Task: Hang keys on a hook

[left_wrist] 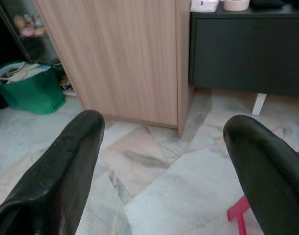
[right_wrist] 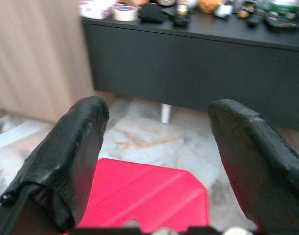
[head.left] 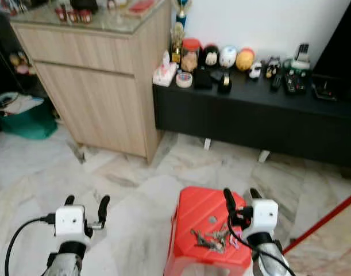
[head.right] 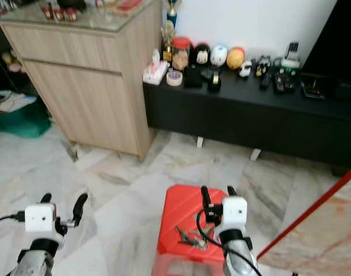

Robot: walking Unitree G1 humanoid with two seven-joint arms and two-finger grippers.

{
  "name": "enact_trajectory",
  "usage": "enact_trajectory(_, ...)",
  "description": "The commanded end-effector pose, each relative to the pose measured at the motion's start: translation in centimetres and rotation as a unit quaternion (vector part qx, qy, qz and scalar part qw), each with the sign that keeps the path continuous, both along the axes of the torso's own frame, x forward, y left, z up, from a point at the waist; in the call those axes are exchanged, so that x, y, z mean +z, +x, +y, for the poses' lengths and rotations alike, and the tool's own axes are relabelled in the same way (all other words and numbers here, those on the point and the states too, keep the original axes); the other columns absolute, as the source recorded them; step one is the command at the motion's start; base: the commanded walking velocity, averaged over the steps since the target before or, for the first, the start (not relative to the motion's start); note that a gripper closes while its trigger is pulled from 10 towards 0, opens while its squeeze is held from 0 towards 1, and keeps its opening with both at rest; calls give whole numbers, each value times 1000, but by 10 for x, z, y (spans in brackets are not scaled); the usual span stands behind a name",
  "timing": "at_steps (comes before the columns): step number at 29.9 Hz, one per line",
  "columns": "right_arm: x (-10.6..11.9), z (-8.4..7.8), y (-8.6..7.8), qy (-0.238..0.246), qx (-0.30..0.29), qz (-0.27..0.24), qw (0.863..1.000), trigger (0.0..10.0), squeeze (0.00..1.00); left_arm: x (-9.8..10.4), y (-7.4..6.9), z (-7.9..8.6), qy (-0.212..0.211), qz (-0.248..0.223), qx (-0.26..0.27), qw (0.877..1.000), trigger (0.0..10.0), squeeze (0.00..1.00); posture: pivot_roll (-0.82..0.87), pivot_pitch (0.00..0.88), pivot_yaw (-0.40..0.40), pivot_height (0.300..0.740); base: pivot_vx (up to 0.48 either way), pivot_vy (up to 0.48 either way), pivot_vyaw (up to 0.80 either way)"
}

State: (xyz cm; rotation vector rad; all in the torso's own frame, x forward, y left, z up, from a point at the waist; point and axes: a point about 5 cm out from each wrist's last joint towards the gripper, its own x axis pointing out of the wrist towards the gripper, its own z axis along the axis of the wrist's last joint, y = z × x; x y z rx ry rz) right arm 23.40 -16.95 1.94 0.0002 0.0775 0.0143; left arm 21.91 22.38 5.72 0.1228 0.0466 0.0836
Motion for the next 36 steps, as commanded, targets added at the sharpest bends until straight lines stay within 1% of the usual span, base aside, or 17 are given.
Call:
enact_trajectory(1, -1, -11, -4, 10, -30, 6, 999, 10000, 0, 1, 5, -3, -8, 5, -10, 1000, 10000, 0, 17, 37, 49, 740, 0, 0, 0)
enact_trajectory(3, 1, -23, -7, 18, -54, 7, 998, 10000, 0, 1, 12, -12, -13, 10, -27, 999, 10000, 0, -3, 37, 69, 740, 0, 0, 0)
enact_trajectory(6, 1, -31, -10, 20, -68, 10, 997, 10000, 0, -1, 13, -15, -16, 16, -31, 999, 10000, 0, -13, 39, 83, 740, 0, 0, 0)
enact_trajectory(10, 3, -33, -7, 14, -67, 8, 998, 10000, 0, 1, 14, -18, -24, 14, -32, 999, 10000, 0, -16, 49, 72, 740, 0, 0, 0)
enact_trajectory(12, 7, -26, -1, 12, -43, 4, 999, 10000, 0, -1, 12, -16, -31, 13, -15, 999, 10000, 0, -11, 52, 28, 740, 0, 0, 0)
enact_trajectory(14, 9, -23, 2, 10, -31, 5, 999, 10000, 0, -3, 10, -16, -33, 13, -8, 999, 10000, 0, -9, 52, 22, 740, 0, 0, 0)
enact_trajectory(16, 15, -16, 12, 6, 7, -1, 1000, 10000, 0, -4, 7, -19, -40, 9, 4, 999, 10000, 0, 11, 55, -18, 740, 0, 0, 0)
enact_trajectory(17, 15, -16, 12, 6, 7, -1, 1000, 10000, 0, -4, 7, -19, -40, 9, 4, 999, 10000, 0, 11, 55, -18, 740, 0, 0, 0)
enact_trajectory(18, 17, -13, 17, 7, 17, -3, 1000, 10000, 0, -5, 7, -21, -41, 10, 6, 999, 10000, 0, 22, 57, -27, 740, 0, 0, 0)
enact_trajectory(19, 18, -11, 20, 6, 21, -4, 1000, 10000, 0, -4, 8, -20, -40, 9, 6, 999, 10000, 0, 25, 58, -29, 740, 0, 0, 0)
enact_trajectory(23, 21, -8, 23, 7, 25, -8, 1000, 10000, 0, -2, 9, -18, -39, 7, 7, 999, 10000, 0, 31, 60, -26, 740, 0, 0, 0)
enact_trajectory(25, 23, -6, 26, 9, 26, -8, 1000, 10000, 0, 0, 12, -14, -34, 4, 10, 999, 10000, 0, 35, 68, -16, 740, 0, 0, 0)
enact_trajectory(28, 22, -3, 30, 4, 32, -3, 999, 10000, 0, 3, 16, -14, -21, 5, -8, 1000, 10000, 0, 20, 79, -8, 740, 0, 0, 0)
enact_trajectory(31, 24, -2, 38, 4, 27, -4, 1000, 10000, 0, 3, 20, -12, -17, 5, -11, 1000, 10000, 0, 7, 76, 8, 740, 0, 0, 0)
enact_trajectory(32, 25, -3, 40, 3, 23, -3, 1000, 10000, 0, 4, 21, -12, -18, 4, -11, 1000, 10000, 0, 0, 63, 11, 740, 0, 0, 0)
enact_trajectory(34, 27, -4, 42, 2, 18, -1, 1000, 10000, 0, 4, 23, -12, -20, 4, -14, 1000, 10000, 0, -9, 51, 14, 740, 0, 0, 0)
enact_trajectory(36, 29, -5, 43, 4, 16, -2, 1000, 10000, 0, 5, 26, -14, -18, 4, -23, 1000, 10000, 0, -9, 47, 16, 731, 0, 0, 0)
